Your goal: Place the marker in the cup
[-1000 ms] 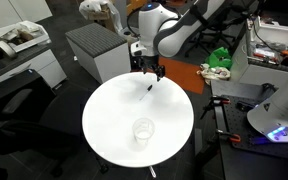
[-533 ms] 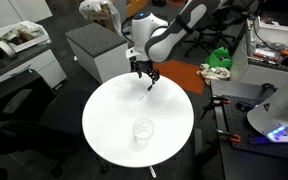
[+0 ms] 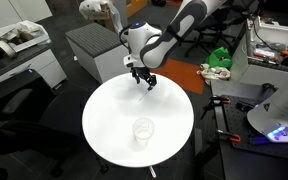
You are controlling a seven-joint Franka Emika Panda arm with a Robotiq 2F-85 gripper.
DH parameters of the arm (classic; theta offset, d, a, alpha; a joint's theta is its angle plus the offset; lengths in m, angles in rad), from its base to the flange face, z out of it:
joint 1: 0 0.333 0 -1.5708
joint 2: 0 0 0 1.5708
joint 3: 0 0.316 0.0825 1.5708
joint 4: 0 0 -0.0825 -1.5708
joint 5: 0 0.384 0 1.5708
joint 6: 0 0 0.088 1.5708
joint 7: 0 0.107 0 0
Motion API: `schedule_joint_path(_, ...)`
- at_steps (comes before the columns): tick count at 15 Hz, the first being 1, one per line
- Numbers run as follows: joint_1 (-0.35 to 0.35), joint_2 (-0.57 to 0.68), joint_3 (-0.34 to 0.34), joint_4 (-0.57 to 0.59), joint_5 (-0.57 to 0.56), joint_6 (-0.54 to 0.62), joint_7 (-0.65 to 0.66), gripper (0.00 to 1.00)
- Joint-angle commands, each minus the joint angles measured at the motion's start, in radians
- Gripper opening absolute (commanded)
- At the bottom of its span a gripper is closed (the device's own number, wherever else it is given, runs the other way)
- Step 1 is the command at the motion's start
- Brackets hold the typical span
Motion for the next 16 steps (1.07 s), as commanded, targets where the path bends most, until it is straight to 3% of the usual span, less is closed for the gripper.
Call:
schedule_joint_path(1,-0.024,0.055,0.015,0.065,0.022,-0.019,-0.020,1.00)
schedule_joint_path(9,-0.039,0.120,0.017,0.128,0.020,-0.029,-0.007,1.00)
schedule_joint_path(16,-0.050,0.129,0.034,0.100,0.035,-0.007,-0.007,1.00)
